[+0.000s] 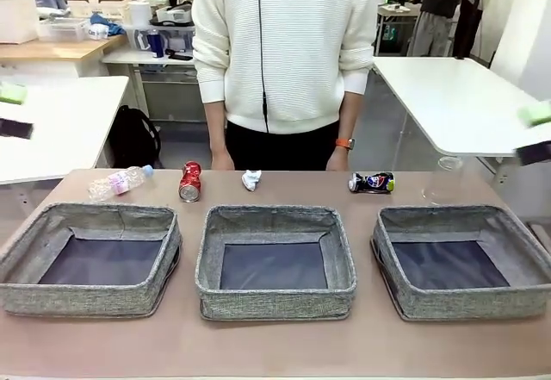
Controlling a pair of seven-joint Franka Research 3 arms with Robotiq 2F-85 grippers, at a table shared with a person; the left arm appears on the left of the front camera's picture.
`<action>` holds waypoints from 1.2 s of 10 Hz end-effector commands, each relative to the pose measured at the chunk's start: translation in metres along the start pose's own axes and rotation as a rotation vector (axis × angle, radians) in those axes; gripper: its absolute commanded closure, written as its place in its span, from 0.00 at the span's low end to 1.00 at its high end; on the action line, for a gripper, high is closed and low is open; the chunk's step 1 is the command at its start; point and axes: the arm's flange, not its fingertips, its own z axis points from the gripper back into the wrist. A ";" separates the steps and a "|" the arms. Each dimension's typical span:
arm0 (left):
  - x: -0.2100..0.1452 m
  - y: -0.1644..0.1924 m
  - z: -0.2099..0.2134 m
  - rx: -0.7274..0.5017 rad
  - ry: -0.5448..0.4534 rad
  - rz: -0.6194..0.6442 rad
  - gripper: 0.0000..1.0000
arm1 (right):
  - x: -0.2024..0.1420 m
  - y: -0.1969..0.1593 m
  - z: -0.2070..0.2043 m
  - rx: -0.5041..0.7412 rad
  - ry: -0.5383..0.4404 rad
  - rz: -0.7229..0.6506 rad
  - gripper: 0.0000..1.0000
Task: Sort the waste into the appropriate baskets.
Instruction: Pick up the waste item pointed out by the person.
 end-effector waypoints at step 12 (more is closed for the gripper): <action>-0.046 0.066 0.078 0.039 -0.143 0.254 0.00 | -0.031 -0.062 0.085 0.091 -0.252 -0.237 0.00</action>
